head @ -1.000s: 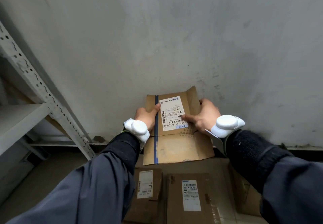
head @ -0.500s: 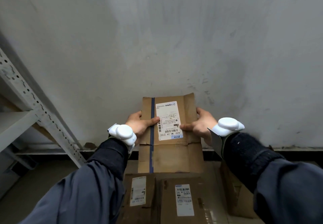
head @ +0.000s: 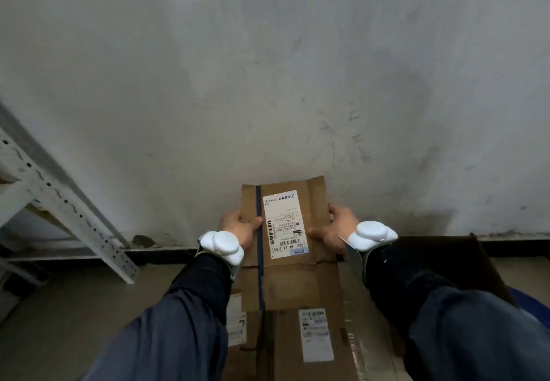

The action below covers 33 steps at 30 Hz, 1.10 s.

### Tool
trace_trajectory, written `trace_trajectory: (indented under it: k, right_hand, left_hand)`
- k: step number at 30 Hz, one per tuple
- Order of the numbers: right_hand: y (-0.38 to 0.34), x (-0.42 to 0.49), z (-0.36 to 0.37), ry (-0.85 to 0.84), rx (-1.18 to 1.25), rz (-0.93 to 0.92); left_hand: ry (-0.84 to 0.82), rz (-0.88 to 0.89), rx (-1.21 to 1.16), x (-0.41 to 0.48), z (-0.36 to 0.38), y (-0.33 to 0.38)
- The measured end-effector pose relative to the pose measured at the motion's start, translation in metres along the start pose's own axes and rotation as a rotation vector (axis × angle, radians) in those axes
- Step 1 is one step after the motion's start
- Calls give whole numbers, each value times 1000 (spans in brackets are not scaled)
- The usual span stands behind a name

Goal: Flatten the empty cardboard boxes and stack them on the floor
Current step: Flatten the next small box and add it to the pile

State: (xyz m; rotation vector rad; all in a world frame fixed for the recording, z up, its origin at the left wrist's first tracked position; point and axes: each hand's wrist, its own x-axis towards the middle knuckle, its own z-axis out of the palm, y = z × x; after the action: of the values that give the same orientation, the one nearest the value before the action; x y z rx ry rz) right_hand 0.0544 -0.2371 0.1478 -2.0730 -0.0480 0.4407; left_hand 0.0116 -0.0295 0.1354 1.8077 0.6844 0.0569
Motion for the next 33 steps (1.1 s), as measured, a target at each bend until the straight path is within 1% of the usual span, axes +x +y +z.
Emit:
trace_trajectory:
  k: [2, 4, 6, 9, 11, 14, 18, 20, 22, 23, 24, 26, 28, 30, 33]
  right_hand:
    - [15, 5, 2, -14, -26, 10]
    - [36, 8, 9, -22, -68, 34]
    - [65, 14, 26, -49, -113, 102]
    - [98, 20, 46, -56, -138, 173]
    - [115, 23, 58, -57, -159, 206]
    - [148, 29, 76, -57, -201, 244]
    - [191, 42, 98, -55, -235, 344]
    - [207, 46, 110, -80, -268, 374]
    - [219, 47, 126, -136, -398, 367]
    - [222, 42, 130, -154, -468, 342]
    - [228, 41, 137, -180, -527, 324]
    - [236, 37, 145, -245, -639, 268]
    - [242, 34, 151, -275, -706, 233]
    - [244, 32, 154, -300, -735, 248]
    - [242, 33, 149, -316, -770, 220]
  left_hand:
    - [19, 5, -20, -2, 9, -14]
    - [17, -28, -41, 0, 18, -37]
    - [26, -80, -17, 6, 32, -72]
    - [90, -108, 7, 9, 47, -108]
    - [132, -100, 92, 9, 59, -125]
    - [163, -63, 344, 12, 77, -159]
    - [-13, -37, 623, 18, 99, -201]
    - [-65, 19, 778, 18, 106, -217]
    - [-138, 87, 918, 17, 115, -235]
    - [-201, 131, 973, 14, 118, -240]
    - [-270, 165, 1005, 12, 124, -248]
    - [-375, 162, 1010, 6, 135, -261]
    - [-426, 97, 1013, 4, 143, -274]
    - [-484, 29, 1006, 1, 149, -281]
    - [-499, 1, 1003, -9, 153, -280]
